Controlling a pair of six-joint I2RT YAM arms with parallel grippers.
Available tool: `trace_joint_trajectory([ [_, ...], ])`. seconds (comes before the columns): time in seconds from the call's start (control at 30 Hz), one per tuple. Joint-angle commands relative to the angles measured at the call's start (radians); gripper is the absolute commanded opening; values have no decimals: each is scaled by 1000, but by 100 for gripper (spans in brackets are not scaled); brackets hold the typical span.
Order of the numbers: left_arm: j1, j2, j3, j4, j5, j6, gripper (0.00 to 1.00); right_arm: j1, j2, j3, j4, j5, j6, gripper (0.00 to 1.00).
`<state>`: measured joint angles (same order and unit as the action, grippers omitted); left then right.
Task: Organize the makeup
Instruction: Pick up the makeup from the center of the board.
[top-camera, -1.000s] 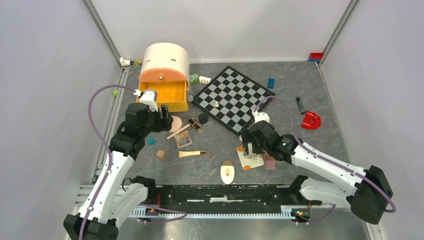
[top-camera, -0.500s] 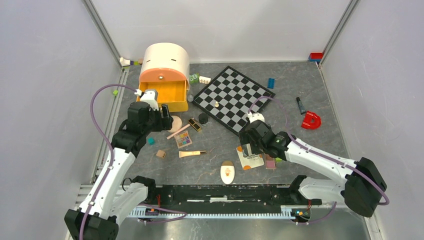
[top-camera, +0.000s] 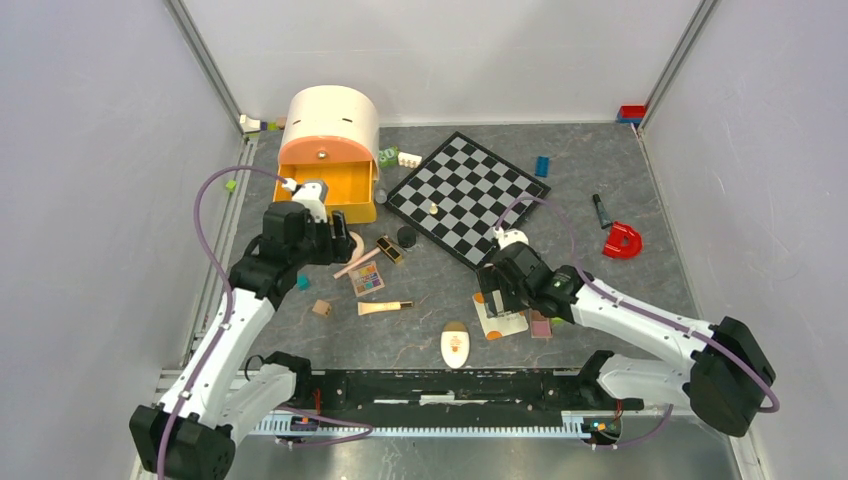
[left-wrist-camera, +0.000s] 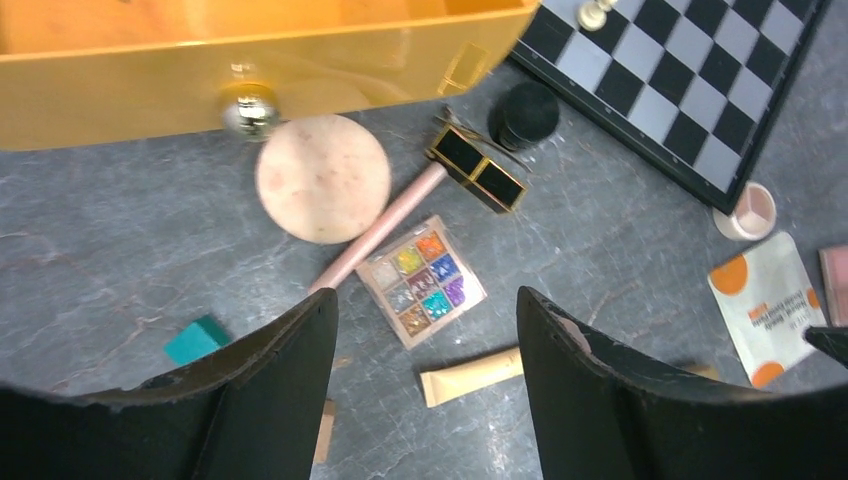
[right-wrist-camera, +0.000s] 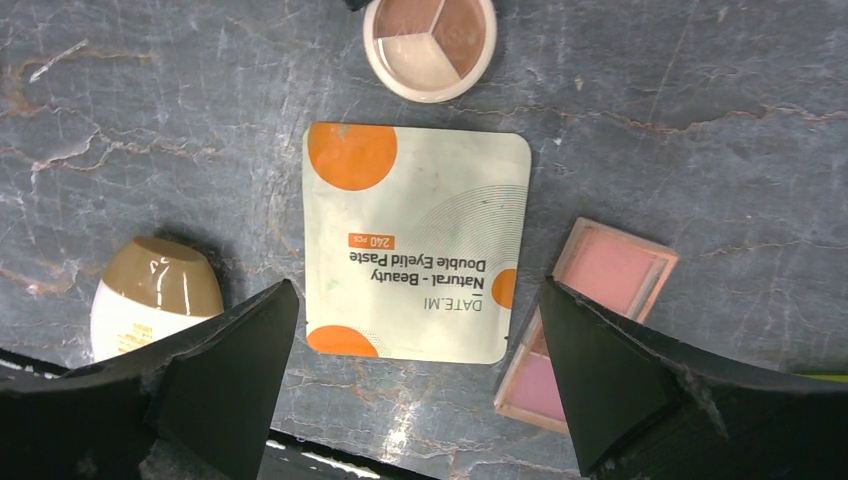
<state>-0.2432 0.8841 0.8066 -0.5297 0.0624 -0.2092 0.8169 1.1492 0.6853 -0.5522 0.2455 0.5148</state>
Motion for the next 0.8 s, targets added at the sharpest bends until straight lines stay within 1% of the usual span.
trace_joint_trajectory([
  [0.0, -56, 44, 19, 2, 116, 10, 71, -2, -39, -25, 43, -52, -20, 98],
  [0.13, -199, 92, 38, -33, 100, 33, 75, -2, -60, -33, 37, -54, -31, 98],
  [0.23, -292, 150, 51, -63, 64, 16, 76, -2, -77, -39, 38, -54, -32, 98],
  [0.4, -343, 254, 55, -98, 31, -74, 76, -2, -108, -55, 47, -53, -33, 98],
  [0.57, -380, 293, 97, -93, -10, -214, 75, -3, -127, -67, 55, -57, -36, 98],
  [0.67, -418, 311, 131, -97, -59, -250, 75, -2, -132, -67, 56, -59, -38, 98],
  [0.77, -442, 322, 126, -119, -147, -292, 76, -2, -142, -66, 54, -59, -42, 98],
])
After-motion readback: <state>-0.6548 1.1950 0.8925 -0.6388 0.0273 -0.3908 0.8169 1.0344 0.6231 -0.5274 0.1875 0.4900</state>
